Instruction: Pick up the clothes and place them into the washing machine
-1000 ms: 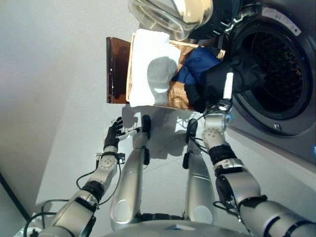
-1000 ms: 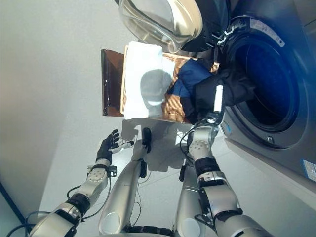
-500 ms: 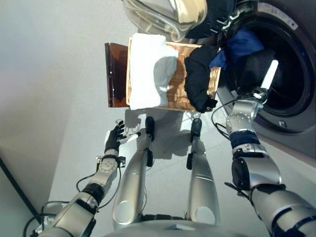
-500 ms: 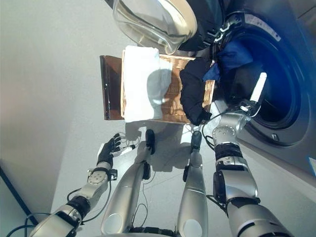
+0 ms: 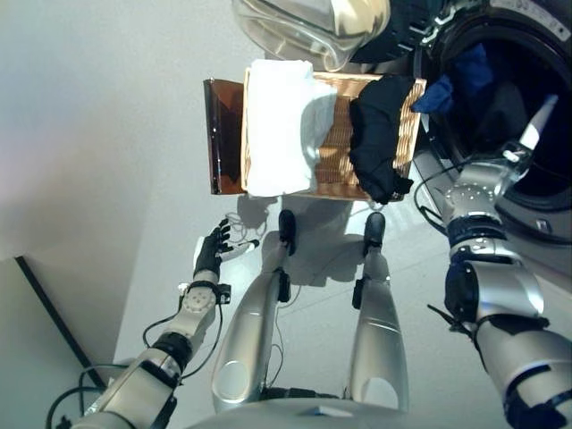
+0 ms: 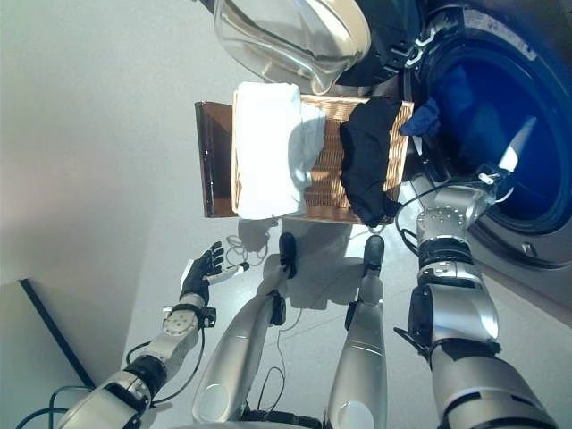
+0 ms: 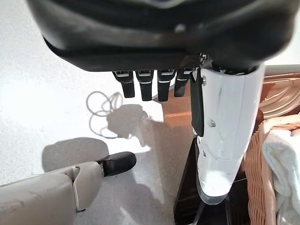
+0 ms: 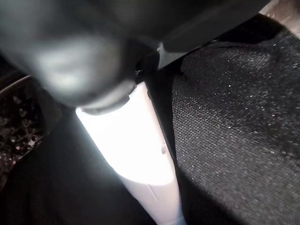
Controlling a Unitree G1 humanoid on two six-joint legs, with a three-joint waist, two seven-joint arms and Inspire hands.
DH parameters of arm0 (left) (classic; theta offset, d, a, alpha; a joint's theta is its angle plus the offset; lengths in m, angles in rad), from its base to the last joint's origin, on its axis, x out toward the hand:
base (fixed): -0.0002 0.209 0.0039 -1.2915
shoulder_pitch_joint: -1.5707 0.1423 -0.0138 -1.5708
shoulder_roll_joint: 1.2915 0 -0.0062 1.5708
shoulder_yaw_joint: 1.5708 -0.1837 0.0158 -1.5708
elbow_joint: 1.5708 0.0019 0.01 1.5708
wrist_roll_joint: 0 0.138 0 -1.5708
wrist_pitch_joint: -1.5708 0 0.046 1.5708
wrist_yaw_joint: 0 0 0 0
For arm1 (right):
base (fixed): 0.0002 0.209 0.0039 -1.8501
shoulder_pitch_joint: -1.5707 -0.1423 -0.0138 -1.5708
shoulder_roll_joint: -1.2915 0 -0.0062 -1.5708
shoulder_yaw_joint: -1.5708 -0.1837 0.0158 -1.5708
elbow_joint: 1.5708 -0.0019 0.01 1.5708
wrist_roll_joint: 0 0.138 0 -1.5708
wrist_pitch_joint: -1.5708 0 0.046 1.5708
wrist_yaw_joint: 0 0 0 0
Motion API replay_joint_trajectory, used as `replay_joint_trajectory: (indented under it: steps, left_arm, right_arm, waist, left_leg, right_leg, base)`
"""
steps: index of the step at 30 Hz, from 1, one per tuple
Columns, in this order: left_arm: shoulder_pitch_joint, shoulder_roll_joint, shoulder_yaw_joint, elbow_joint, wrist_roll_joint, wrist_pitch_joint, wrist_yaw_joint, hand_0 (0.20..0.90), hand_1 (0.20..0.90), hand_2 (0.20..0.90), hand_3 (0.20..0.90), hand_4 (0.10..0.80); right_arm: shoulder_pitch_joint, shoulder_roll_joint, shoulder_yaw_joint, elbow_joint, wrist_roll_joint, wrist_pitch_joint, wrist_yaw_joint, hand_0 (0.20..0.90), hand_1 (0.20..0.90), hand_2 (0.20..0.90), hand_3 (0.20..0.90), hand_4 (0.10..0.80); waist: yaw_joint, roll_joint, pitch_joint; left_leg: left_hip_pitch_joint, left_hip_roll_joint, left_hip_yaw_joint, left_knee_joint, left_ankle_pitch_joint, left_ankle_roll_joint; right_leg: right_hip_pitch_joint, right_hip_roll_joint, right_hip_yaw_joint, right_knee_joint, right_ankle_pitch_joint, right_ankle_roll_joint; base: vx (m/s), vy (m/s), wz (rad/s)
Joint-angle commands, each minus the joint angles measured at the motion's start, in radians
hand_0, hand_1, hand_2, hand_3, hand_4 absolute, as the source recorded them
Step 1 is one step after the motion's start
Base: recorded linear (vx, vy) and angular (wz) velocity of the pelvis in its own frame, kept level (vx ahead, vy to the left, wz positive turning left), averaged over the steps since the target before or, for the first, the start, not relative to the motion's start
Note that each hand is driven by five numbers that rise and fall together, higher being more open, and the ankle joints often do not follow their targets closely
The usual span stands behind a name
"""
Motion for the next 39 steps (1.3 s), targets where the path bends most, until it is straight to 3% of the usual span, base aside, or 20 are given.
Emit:
replay_joint_trajectory:
  steps: [1, 10, 21, 27, 28, 29, 32, 39]
  left_arm:
    - [0.066, -0.006, -0.042, 0.042, -0.023, -0.040, 0.010, 0.900, 0.900, 0.900, 0.900, 0.800]
    - [0.061, -0.015, -0.057, 0.044, -0.034, -0.050, 0.016, 0.900, 0.900, 0.900, 0.900, 0.800]
    - [0.066, -0.018, -0.063, 0.047, -0.034, -0.060, 0.017, 0.900, 0.900, 0.900, 0.900, 0.800]
    - [0.069, -0.014, -0.069, 0.028, -0.035, -0.068, 0.027, 0.900, 0.900, 0.900, 0.900, 0.800]
    - [0.067, -0.012, -0.073, 0.026, -0.031, -0.066, 0.032, 0.900, 0.900, 0.900, 0.900, 0.800]
    - [0.066, -0.012, -0.074, 0.022, -0.029, -0.066, 0.035, 0.900, 0.900, 0.900, 0.900, 0.800]
    - [0.065, -0.003, -0.079, 0.013, -0.015, -0.058, 0.040, 0.900, 0.900, 0.900, 0.900, 0.800]
    - [0.065, 0.012, -0.062, -0.008, -0.011, -0.060, 0.056, 0.900, 0.900, 0.900, 0.900, 0.800]
  right_arm:
    - [-0.098, -0.186, 0.017, -0.025, -0.001, -0.117, 0.018, 0.200, 0.200, 0.200, 0.200, 0.300]
    - [-0.222, -0.256, -0.015, -0.046, 0.025, -0.216, -0.066, 0.200, 0.200, 0.200, 0.200, 0.300]
    - [-0.361, -0.460, 0.037, 0.052, 0.002, -0.222, -0.142, 0.200, 0.200, 0.200, 0.200, 0.300]
    - [-0.415, -0.524, 0.086, 0.077, -0.061, -0.216, -0.212, 0.200, 0.200, 0.200, 0.200, 0.300]
    - [-0.431, -0.536, 0.107, 0.101, -0.089, -0.194, -0.241, 0.447, 0.447, 0.447, 0.447, 0.476]
    - [-0.450, -0.552, 0.133, 0.141, -0.124, -0.159, -0.270, 0.900, 0.900, 0.900, 0.900, 0.800]
    - [-0.493, -0.568, 0.203, 0.215, -0.193, -0.076, -0.306, 0.900, 0.900, 0.900, 0.900, 0.800]
    - [-0.495, -0.544, 0.248, 0.245, -0.227, -0.026, -0.303, 0.900, 0.900, 0.900, 0.900, 0.800]
  waist:
    - [-0.001, 0.053, -0.081]
    - [0.011, 0.100, -0.103]
    - [0.015, 0.135, -0.118]
    - [0.015, 0.131, -0.130]
    - [0.016, 0.130, -0.130]
    - [0.017, 0.129, -0.128]
    - [0.017, 0.122, -0.125]
    - [0.015, 0.117, -0.118]
  left_leg:
    - [-0.005, 0.017, -0.008, -0.004, -0.029, -0.103]
    - [-0.014, 0.005, 0.001, -0.015, -0.026, -0.103]
    - [-0.043, -0.002, 0.016, -0.023, -0.024, -0.104]
    - [-0.056, -0.003, 0.020, -0.023, -0.032, -0.105]
    - [-0.058, -0.003, 0.022, -0.023, -0.033, -0.105]
    - [-0.064, -0.003, 0.025, -0.022, -0.027, -0.103]
    - [-0.073, -0.001, 0.031, -0.018, -0.029, -0.100]
    - [-0.082, -0.001, 0.033, -0.012, -0.033, -0.096]
  right_leg:
    - [0.008, 0.006, 0.038, 0.142, -0.140, -0.019]
    - [-0.024, -0.001, 0.066, 0.147, -0.144, -0.018]
    - [-0.087, -0.003, 0.102, 0.165, -0.148, -0.015]
    - [-0.101, -0.004, 0.110, 0.162, -0.152, -0.014]
    - [-0.102, -0.005, 0.111, 0.161, -0.151, -0.014]
    - [-0.106, -0.003, 0.112, 0.159, -0.142, -0.014]
    - [-0.112, 0.000, 0.111, 0.155, -0.133, -0.016]
    - [-0.112, 0.003, 0.114, 0.139, -0.115, -0.015]
  base:
    - [0.005, 0.001, -0.04]
    - [0.012, 0.012, -0.07]
    - [0.024, 0.007, -0.04]
    - [0.033, -0.002, -0.03]
    - [0.027, 0.000, 0.03]
    - [0.000, 0.000, 0.00]
    - [0.000, 0.000, 0.00]
    - [-0.006, 0.003, 0.00]
